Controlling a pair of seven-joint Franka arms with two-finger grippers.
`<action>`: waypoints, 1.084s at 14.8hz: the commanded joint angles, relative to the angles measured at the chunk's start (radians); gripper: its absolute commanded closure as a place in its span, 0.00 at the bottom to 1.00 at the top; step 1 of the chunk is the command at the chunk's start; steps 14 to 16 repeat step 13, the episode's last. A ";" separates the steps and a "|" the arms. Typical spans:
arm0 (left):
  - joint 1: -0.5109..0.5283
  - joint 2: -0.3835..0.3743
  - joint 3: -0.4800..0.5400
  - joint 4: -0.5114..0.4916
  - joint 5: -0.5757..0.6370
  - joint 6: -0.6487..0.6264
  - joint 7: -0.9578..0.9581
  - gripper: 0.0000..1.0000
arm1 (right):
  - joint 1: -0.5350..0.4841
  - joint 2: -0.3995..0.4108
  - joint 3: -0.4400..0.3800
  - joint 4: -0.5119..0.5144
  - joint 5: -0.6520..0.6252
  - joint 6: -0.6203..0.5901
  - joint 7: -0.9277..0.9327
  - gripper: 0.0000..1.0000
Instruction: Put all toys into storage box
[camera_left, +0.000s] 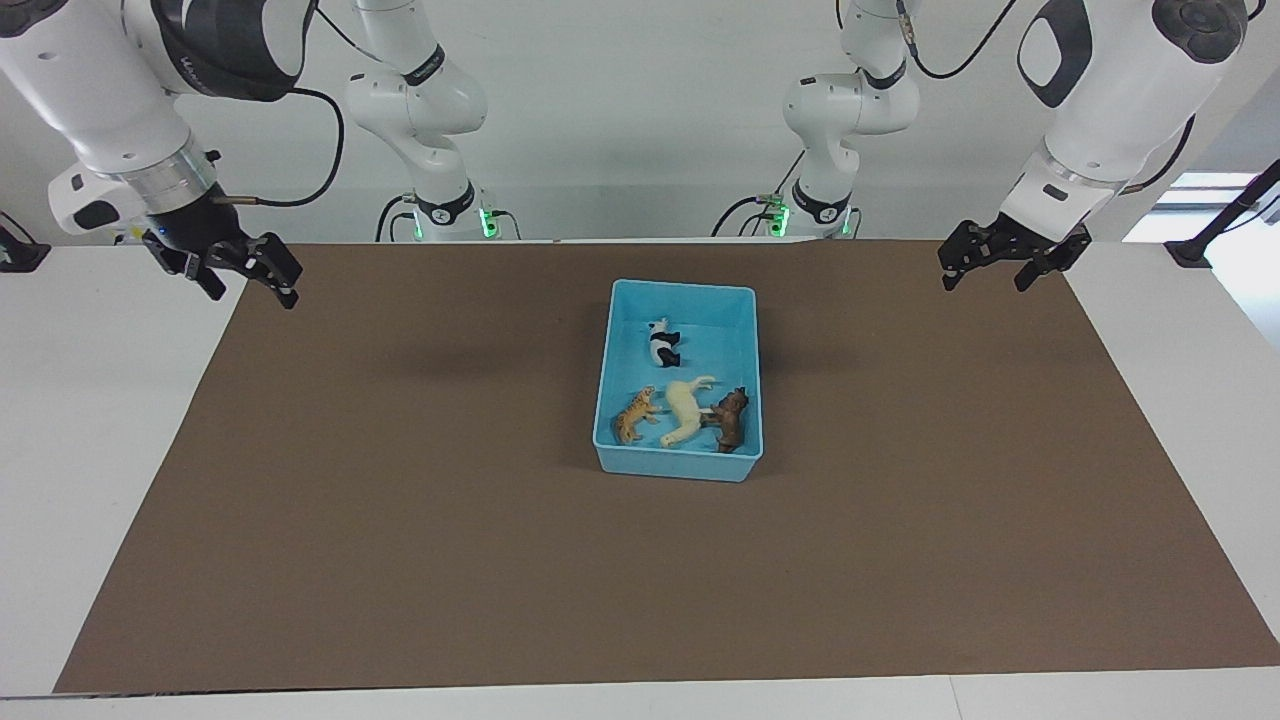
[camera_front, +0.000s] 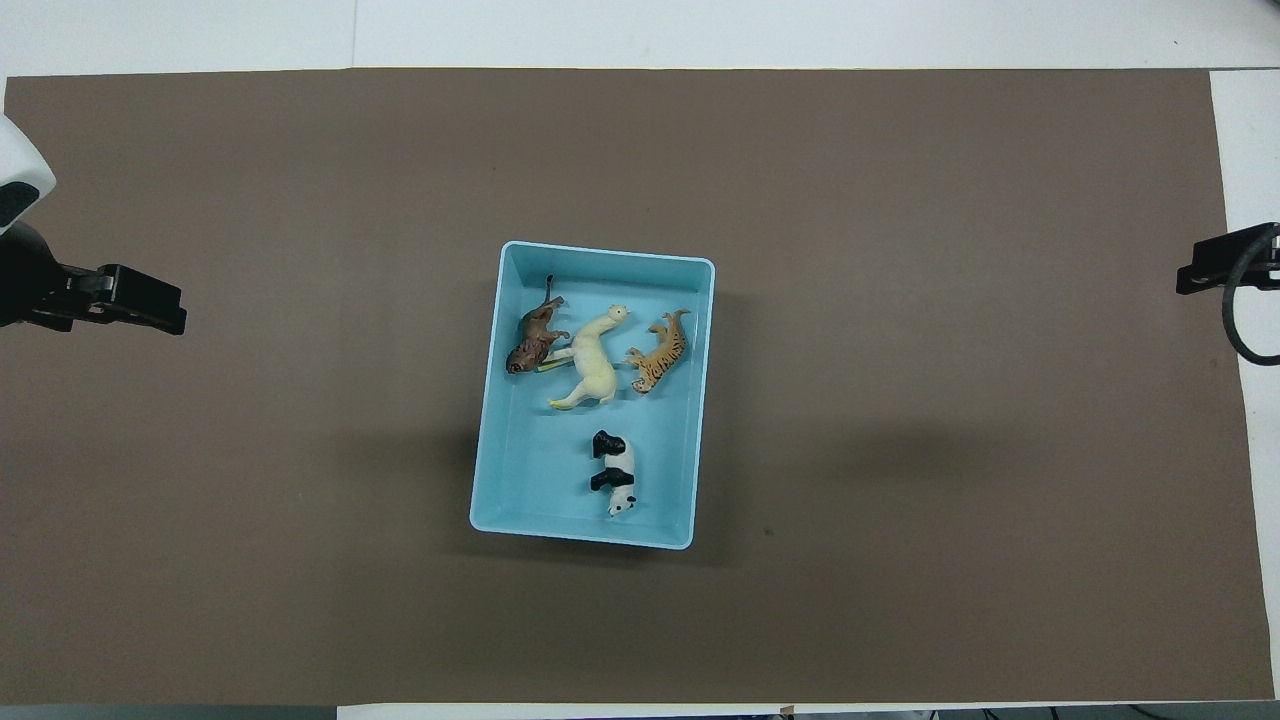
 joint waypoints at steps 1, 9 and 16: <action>-0.004 -0.027 0.002 -0.029 0.019 0.016 -0.012 0.00 | -0.006 -0.024 0.007 -0.027 -0.005 0.000 -0.025 0.00; -0.004 -0.027 0.002 -0.029 0.019 0.016 -0.012 0.00 | -0.006 -0.030 0.008 -0.035 -0.005 -0.005 -0.045 0.00; -0.004 -0.027 0.002 -0.029 0.019 0.016 -0.012 0.00 | -0.003 -0.030 0.008 -0.032 -0.004 -0.004 -0.040 0.00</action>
